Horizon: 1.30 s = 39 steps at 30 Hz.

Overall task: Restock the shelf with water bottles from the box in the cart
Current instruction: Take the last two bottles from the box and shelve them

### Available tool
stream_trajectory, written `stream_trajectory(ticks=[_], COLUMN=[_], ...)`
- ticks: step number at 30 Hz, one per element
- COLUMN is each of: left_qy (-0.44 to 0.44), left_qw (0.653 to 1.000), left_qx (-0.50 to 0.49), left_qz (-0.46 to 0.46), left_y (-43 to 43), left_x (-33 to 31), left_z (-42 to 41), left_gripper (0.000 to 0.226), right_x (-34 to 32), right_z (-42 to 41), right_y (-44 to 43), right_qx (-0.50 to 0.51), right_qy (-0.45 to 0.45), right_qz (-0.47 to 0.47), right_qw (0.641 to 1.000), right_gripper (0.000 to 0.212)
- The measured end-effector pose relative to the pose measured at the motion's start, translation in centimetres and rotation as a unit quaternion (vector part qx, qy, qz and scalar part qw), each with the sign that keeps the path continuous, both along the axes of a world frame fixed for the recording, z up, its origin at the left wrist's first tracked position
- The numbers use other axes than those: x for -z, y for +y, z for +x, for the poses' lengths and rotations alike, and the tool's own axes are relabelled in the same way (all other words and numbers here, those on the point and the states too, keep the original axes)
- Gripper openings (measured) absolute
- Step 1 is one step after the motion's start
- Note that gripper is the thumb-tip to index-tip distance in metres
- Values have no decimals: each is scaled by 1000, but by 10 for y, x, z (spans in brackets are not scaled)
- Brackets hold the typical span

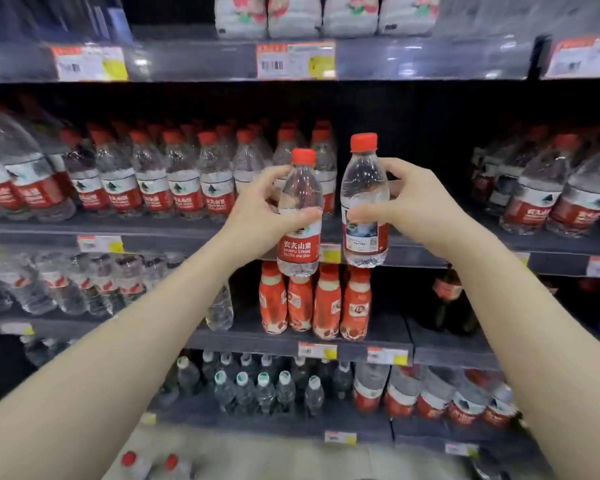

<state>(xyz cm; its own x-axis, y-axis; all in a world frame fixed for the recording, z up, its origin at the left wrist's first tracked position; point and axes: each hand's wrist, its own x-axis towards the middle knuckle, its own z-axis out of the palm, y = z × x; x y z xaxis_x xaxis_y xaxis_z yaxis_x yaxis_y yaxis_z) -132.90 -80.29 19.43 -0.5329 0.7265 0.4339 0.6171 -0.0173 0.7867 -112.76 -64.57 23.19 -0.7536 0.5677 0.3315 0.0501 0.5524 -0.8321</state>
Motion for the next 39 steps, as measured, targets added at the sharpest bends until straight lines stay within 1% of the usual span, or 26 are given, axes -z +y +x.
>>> stream_trajectory(ticks=[4,7,10,13,16,19,21,23,25,28,32,35,37,39], left_qy=[22,32,35,45,40,28,20,11,4,-3,6,8,1,5], left_qw=[998,997,996,996,996,996,996,995,994,993,991,989,989,989], left_qx=[-7,-11,-7,6,19,25,28,37,48,66,86,91,85,81], left_qz=[52,75,85,78,79,84,88,95,99,98,102,113,121,121], left_y=[4,4,7,16,30,45,52,56,58,60,60,60,61,63], left_x=[26,33,32,25,17,13,12,13,14,12,6,1,-1,-4], left_z=[-7,-5,-5,-8,-12,-16,-20,-24,-26,-27,-26,-26,-27,-28], left_gripper=[72,66,72,73,72,73,67,61,60,59,59,62,71,74], right_x=[20,27,23,12,5,7,13,21,30,37,38,38,40,41], right_z=[-7,-14,-23,-35,-51,-71,-83,-96,-108,-120,-129,-139,-150,-160], right_y=[17,31,47,66,88,105,116,125,136,153,170,179,185,192], right_qx=[-1,11,12,8,23,40,46,44,38,40,34,49,56,72], right_qy=[34,59,69,76,96,88,81,71,63,55,25,22,32,35], right_qz=[22,5,-13,-30,-36,-32,-34,-29,-31,-35,-6,3,-4,-6], right_qw=[999,998,997,997,995,995,995,996,997,997,999,999,998,997], right_gripper=[66,60,58,60,69,74,76,85,91,94,102,100,91,86])
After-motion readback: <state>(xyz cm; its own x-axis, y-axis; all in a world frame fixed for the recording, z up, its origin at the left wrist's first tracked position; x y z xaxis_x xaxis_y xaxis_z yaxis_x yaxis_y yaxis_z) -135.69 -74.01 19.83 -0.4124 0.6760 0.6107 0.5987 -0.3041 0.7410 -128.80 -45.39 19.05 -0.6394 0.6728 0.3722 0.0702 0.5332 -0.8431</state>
